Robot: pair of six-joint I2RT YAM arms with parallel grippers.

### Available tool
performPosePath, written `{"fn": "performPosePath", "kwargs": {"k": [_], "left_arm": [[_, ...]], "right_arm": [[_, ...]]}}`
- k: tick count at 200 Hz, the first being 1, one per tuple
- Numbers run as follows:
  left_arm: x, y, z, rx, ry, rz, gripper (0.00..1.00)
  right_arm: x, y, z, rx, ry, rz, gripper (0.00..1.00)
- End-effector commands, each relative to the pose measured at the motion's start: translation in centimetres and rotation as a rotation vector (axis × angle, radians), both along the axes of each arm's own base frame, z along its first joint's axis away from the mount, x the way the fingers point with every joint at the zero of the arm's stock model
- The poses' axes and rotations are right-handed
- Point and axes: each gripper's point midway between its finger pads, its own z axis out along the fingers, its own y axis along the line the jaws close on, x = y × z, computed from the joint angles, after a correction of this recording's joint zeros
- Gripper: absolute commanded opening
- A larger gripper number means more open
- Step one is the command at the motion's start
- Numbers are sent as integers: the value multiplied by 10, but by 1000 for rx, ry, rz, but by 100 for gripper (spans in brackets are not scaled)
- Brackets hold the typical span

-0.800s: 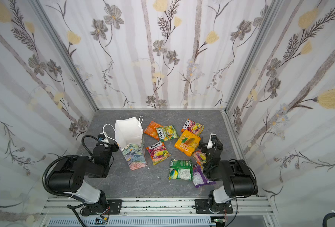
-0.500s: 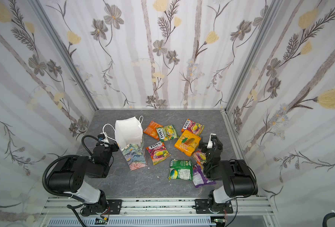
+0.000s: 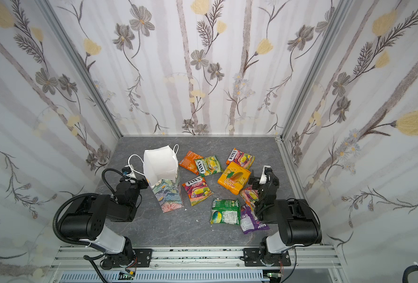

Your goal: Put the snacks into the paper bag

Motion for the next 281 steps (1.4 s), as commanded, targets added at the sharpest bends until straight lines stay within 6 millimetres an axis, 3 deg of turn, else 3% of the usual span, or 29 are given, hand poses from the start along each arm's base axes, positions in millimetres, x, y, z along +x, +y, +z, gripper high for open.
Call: {"fn": "performPosePath", "kwargs": {"k": [1,54,84,125,162,196,220,242,281], "left_arm": [[3,2,11,1,-43,8,100],[3,0,14,20,-39,23,100],[-4,-3,29,28,-59,20,100],[-22,9,57,-22,-110,91,100],[-31,27,88,-113,-61,215,100],[-59,24,112,-260,-57,205,100],[-86,11,105,-379,-62,140,100],[-106,2,96,-439,-43,90,100],[-127,-16,93,-504,-15,-10,100]], "right_arm": [[1,2,5,4,-19,7,100],[1,13,7,-18,-24,69,100],[0,10,8,-19,-29,51,100],[5,13,16,-39,3,36,98],[12,54,35,-84,79,157,90],[-7,113,71,13,100,357,86],[-35,151,92,58,169,445,86],[-61,163,85,187,287,482,85],[-100,179,43,440,475,543,81]]}}
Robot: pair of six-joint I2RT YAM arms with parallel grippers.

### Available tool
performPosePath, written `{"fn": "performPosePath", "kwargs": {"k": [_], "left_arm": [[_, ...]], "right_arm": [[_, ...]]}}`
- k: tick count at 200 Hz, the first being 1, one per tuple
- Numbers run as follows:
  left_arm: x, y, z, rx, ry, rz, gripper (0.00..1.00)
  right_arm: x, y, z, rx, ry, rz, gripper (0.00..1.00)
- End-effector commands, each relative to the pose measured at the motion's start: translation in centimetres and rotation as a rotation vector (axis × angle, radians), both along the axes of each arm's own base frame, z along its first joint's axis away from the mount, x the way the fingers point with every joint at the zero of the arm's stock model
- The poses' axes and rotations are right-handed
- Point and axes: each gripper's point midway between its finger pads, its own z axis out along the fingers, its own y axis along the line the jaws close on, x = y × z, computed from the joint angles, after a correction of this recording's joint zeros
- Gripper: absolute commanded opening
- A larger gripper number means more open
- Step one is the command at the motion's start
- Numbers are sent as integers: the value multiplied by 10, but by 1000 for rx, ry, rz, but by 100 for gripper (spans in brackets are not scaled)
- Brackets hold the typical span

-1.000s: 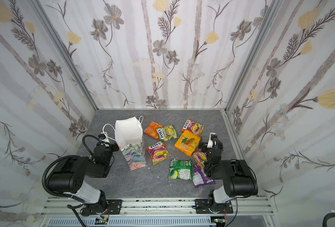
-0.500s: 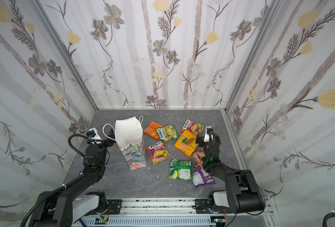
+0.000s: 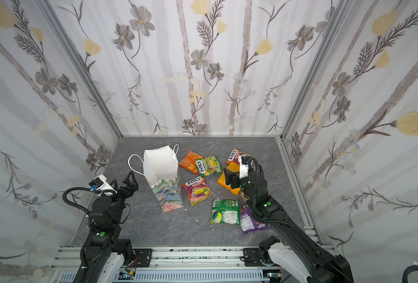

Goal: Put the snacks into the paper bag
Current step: 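Move the left gripper to the paper bag while the right gripper reaches toward the snacks, then grasp the bag rim with left gripper while right gripper lowers onto Fox's Fruits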

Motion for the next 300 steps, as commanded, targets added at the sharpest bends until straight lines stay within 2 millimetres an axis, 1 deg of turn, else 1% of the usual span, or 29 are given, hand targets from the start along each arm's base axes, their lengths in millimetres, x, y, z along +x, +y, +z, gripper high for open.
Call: {"fn": "performPosePath", "kwargs": {"k": [1,16,32,56,69,81,91,101,112,129,138,147,156,173,184,193,212,240,276,300], "left_arm": [[-11,-14,-23,-83,89,-75,100],[-17,-13,-22,-137,96,-68,100],[-21,-15,-17,-204,107,-72,100],[-21,-40,2,-219,103,-216,100],[-22,-54,7,-197,159,-298,100],[-22,-61,12,-187,216,-339,100],[-22,-65,15,-191,250,-360,100],[-22,-67,23,-193,256,-372,100],[-23,-68,35,-173,256,-378,100],[-24,-67,59,-104,220,-385,100],[-24,-66,66,-63,207,-390,100],[-24,-66,69,-24,206,-396,100],[-22,-67,69,12,210,-406,100],[-17,-63,64,69,226,-393,100],[-13,-60,57,78,241,-374,100],[-11,-62,55,83,238,-389,100],[-9,-73,56,111,204,-454,100],[-3,-68,59,128,178,-427,100],[-3,-71,57,131,176,-441,100],[-3,-74,55,124,172,-460,100]], "right_arm": [[-30,10,-46,134,262,33,81],[-38,16,-56,182,299,61,79],[-41,18,-65,215,325,55,79],[-43,22,-81,268,357,59,78],[-42,26,-90,286,377,65,78],[-40,30,-96,296,391,73,79],[-40,39,-96,325,399,115,80],[-39,48,-91,366,391,156,80],[-35,53,-91,402,390,166,80],[-30,57,-99,405,405,162,79],[-28,58,-104,400,417,159,79],[-26,60,-110,397,429,156,80],[-24,62,-113,393,443,158,82],[-18,62,-119,386,457,129,81],[-15,62,-122,387,460,122,80],[-14,64,-123,388,461,124,80],[-13,68,-127,386,473,131,79],[-11,74,-134,379,498,142,76],[-11,81,-144,377,520,153,73],[-10,89,-151,385,540,170,70]]}}
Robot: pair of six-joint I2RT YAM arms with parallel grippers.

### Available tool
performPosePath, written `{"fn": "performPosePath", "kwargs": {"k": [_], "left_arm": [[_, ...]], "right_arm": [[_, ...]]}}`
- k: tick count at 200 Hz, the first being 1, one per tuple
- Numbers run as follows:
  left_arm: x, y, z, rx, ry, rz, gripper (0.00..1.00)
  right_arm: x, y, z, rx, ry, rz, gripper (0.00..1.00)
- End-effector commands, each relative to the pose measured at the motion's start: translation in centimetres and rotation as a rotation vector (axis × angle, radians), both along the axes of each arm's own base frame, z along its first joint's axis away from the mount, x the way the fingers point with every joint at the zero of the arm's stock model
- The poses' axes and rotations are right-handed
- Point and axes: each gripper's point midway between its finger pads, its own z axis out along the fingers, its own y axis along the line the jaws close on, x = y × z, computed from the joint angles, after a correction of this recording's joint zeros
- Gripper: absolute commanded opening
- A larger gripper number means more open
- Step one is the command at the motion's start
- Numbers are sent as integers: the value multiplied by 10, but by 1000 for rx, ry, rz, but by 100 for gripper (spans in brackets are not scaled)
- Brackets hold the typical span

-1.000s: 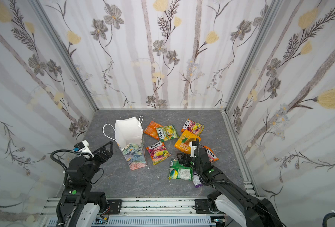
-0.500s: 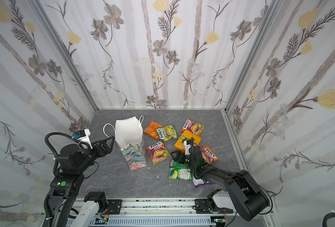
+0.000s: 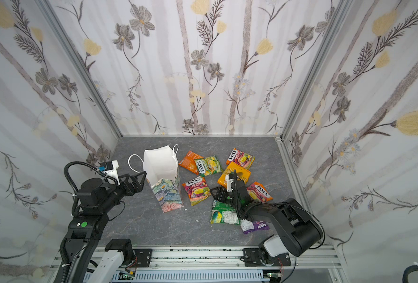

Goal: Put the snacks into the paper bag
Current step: 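Grasp the bag rim with left gripper while right gripper lowers onto Fox's Fruits, then close the right gripper on the Fox's Fruits packet and lift it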

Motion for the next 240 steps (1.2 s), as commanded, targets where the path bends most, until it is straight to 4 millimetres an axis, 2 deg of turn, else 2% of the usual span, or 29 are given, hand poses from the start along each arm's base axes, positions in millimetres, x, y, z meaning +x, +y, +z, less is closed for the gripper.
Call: {"fn": "performPosePath", "kwargs": {"k": [1,30,32,39,86,179,210,240], "left_arm": [[2,-4,8,3,-48,-28,100],[4,-6,2,6,-21,-39,100],[4,-6,1,6,-19,-40,100],[4,-6,1,4,-16,-43,100],[5,-9,-2,0,-4,-60,100],[3,-8,-2,2,-11,-55,100],[3,-7,-2,5,-15,-48,100],[2,-7,0,4,-23,-45,100]], "right_arm": [[5,13,8,53,-21,21,70],[8,23,6,62,-16,46,64],[7,23,-1,52,1,48,64],[6,25,-6,47,14,50,63],[6,32,-15,43,33,62,59],[19,40,-22,42,24,55,52],[22,44,-24,41,24,61,47],[25,44,-25,32,22,62,36]]}}
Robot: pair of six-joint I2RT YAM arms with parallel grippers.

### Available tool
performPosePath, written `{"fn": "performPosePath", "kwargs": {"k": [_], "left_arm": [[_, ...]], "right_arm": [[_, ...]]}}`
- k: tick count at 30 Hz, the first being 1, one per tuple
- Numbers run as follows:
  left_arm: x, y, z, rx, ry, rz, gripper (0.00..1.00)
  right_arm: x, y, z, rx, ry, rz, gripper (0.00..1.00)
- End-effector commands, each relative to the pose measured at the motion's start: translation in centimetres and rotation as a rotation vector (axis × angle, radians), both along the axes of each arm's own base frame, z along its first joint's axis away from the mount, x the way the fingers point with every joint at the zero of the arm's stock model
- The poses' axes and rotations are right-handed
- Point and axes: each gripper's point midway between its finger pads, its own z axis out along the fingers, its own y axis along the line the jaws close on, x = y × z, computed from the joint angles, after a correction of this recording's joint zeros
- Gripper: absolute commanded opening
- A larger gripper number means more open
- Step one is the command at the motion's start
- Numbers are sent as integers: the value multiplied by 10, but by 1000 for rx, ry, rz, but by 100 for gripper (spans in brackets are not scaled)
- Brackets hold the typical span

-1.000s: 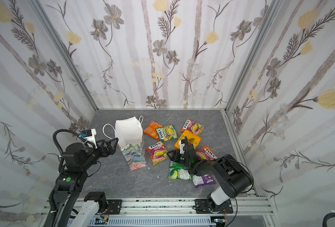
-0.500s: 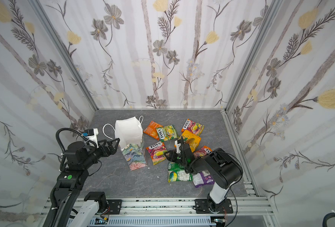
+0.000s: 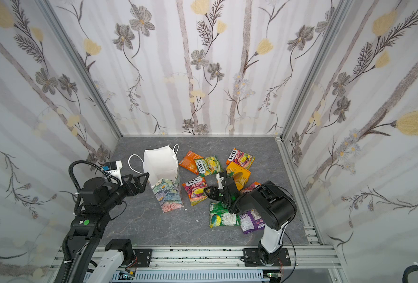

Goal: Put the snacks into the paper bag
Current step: 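Close the right gripper on the Fox's Fruits packet and lift it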

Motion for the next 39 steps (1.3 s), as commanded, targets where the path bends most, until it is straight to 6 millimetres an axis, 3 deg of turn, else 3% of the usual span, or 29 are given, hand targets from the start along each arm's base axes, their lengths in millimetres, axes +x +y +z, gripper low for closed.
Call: {"fn": "performPosePath", "kwargs": {"k": [1,8,14,24,39], "left_arm": [[2,1,7,3,-36,3,100],[2,1,8,4,-40,3,100],[3,1,6,6,-34,2,100],[3,1,7,6,-37,5,100],[2,1,8,7,-43,6,100]], "right_arm": [[3,2,1,0,-9,3,36],[3,4,3,1,-13,19,11],[5,7,10,1,-28,30,0],[5,13,34,39,-73,63,0],[-5,18,127,145,-261,130,0]]}}
